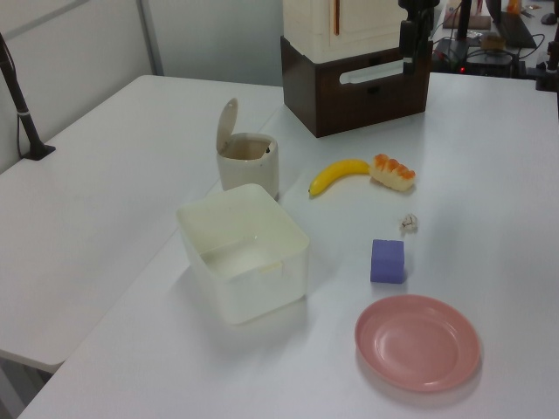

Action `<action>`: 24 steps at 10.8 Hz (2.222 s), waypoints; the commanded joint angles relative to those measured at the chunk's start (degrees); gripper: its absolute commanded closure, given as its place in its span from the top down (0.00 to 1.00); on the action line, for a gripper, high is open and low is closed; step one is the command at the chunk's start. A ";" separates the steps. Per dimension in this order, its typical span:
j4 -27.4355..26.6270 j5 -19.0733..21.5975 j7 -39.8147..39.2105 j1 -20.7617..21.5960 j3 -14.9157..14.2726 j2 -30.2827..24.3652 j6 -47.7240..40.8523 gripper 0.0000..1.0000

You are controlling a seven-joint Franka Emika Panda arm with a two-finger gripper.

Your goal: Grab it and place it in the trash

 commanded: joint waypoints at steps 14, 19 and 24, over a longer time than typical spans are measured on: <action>-11.99 -0.47 0.74 6.77 0.78 2.11 2.95 1.00; -20.18 -0.47 1.36 9.49 0.87 5.18 15.52 0.93; -20.18 -1.26 1.45 11.95 0.78 12.47 20.61 0.88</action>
